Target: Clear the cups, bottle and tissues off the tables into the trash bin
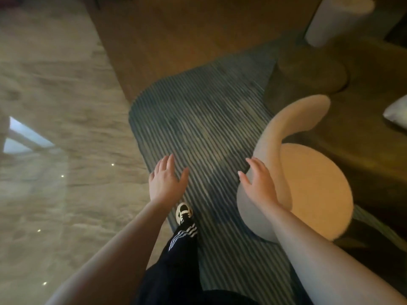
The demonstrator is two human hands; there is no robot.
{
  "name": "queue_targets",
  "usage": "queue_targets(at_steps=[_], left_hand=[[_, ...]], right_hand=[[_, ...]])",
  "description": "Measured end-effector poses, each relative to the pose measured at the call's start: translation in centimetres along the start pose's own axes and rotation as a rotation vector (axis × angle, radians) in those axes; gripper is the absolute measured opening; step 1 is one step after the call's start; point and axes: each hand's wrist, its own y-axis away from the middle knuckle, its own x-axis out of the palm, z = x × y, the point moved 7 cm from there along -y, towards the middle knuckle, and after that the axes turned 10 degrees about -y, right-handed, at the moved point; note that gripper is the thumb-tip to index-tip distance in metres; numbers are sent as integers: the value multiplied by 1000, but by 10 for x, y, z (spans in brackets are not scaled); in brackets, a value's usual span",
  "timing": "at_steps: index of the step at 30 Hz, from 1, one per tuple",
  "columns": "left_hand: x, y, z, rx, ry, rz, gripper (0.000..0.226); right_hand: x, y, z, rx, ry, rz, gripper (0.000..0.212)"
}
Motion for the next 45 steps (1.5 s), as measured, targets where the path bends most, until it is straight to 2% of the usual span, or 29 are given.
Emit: queue_targets(at_steps=[8,15,20,25,30,37,45], left_hand=[[-71,-255,-18,49,-12,19,72],[-73,-452,-90,107,4,69,71],[-53,-624,-166,170,-28,72,71],[-57,-803,-258,184,-37,71,71],[-70,-946,-350,207,-14,93,73],[-70,-1145,-463,286,-19,57,72],[-62,-1434,-592,378,-61,32,72]], right_hand=[[6,-231,70,101,-58,-6,53],[-24,-416,68,137,-89,-104,51],[-52,-593,37,138,-104,-166,51],[-116,-789,9,152,-79,-140,51],[-189,-934,0,183,-13,-176,51],[-249,-1135,-25,199,-7,-243,52],[-311,-1417,-51,248,-37,-343,49]])
